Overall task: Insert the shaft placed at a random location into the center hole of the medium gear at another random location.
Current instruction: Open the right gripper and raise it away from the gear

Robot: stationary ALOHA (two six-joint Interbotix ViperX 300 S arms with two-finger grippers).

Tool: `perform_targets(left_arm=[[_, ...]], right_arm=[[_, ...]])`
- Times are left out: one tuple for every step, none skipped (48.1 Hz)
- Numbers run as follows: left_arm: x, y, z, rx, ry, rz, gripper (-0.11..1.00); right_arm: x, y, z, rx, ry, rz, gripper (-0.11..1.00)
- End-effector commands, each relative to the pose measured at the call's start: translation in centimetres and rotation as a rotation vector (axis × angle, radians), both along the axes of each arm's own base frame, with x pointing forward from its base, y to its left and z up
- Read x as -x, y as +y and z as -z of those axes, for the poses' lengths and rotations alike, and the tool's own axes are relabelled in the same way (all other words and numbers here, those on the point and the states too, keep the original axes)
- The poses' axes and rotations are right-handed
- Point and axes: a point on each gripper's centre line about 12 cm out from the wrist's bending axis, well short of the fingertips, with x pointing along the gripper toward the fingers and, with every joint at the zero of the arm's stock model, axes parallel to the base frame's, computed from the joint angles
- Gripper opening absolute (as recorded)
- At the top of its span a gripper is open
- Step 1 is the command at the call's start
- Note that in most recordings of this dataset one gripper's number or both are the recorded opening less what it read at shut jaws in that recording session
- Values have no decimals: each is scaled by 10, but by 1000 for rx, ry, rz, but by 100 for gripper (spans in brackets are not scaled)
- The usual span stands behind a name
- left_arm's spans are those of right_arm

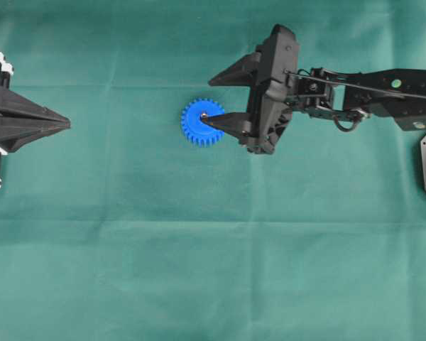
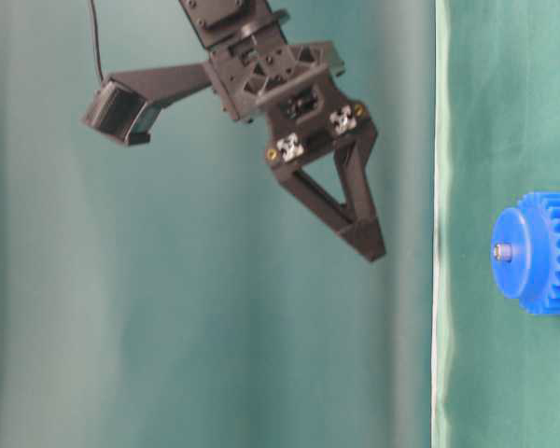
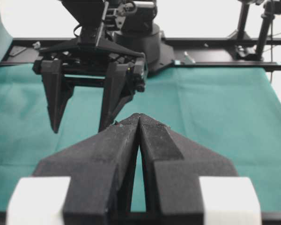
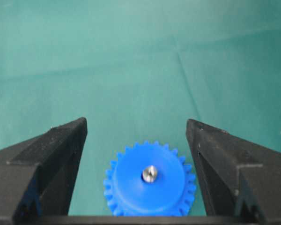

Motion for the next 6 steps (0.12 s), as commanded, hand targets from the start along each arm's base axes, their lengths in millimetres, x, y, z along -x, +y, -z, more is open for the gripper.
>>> perform_targets(left_arm=[[-3, 0, -8, 0, -20, -1, 0], [-3, 0, -8, 0, -20, -1, 0], [-3, 0, -8, 0, -18, -1, 0], [-3, 0, -8, 2, -20, -1, 0], [-3, 0, -8, 0, -20, -1, 0], [-3, 0, -8, 0, -18, -1, 0]], right_arm=[[6, 1, -14, 6, -41, 0, 84], [10, 2, -15, 7, -41, 0, 84], [13, 2, -14, 6, -39, 0, 84], [16, 2, -14, 6, -39, 0, 84], [19, 3, -15, 7, -41, 0, 84], [21, 3, -15, 5, -41, 1, 84]])
